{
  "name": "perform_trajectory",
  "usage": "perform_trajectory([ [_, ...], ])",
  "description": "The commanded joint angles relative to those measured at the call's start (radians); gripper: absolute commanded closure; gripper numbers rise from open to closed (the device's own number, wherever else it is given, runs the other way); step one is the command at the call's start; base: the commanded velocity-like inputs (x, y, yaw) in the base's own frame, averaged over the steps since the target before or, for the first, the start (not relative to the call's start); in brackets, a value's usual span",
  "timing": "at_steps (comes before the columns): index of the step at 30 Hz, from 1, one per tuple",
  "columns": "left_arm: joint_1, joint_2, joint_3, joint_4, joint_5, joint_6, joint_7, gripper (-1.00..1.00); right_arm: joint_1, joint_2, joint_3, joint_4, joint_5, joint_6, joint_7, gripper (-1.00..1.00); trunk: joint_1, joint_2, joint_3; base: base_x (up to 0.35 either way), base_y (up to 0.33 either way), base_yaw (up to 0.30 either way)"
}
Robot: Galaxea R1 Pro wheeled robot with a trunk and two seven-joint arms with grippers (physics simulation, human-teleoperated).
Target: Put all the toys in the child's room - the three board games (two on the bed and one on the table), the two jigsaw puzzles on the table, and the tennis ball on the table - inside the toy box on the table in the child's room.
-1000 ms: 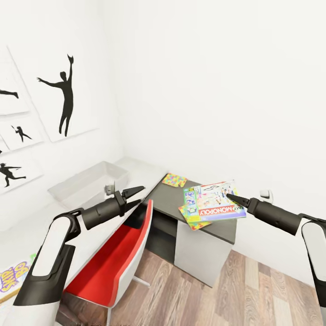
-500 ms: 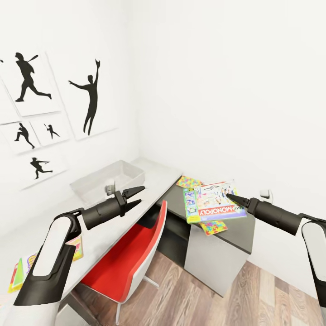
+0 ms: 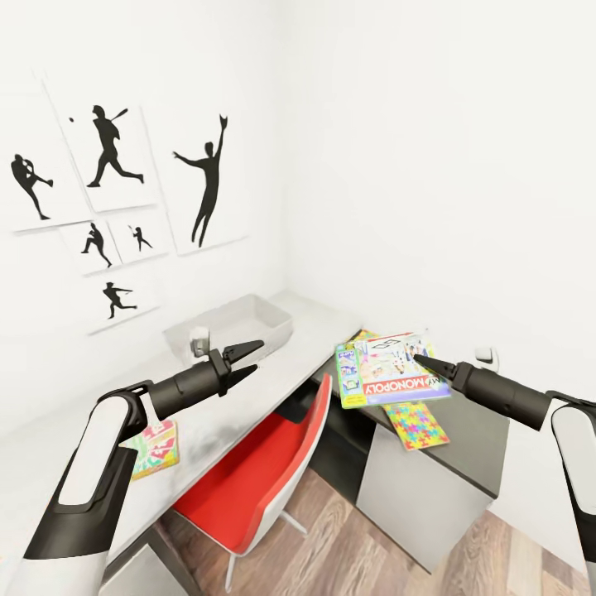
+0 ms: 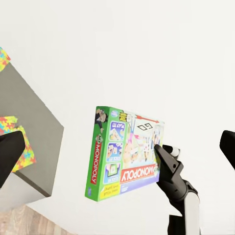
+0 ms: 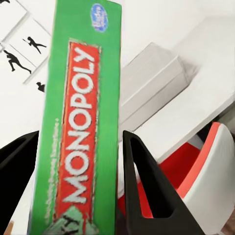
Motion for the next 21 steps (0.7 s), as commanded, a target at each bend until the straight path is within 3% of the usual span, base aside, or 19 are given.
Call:
perform_trajectory([
  [1,-0.001,0.000,0.001,0.000,0.004,0.004,0.004,-1.00,-0.001,0.000,-0.002,0.000,0.002,0.005,0.008,1.00,0.001,-0.002,-0.001,0.182,-0.147,0.266],
  [21,0.002,-0.001,0.001,0.000,0.004,0.000,-0.001,-1.00,0.001,0.001,-0.002,0.000,0.002,0.005,0.008,1.00,0.001,-0.002,0.009,0.033,-0.027,0.275],
])
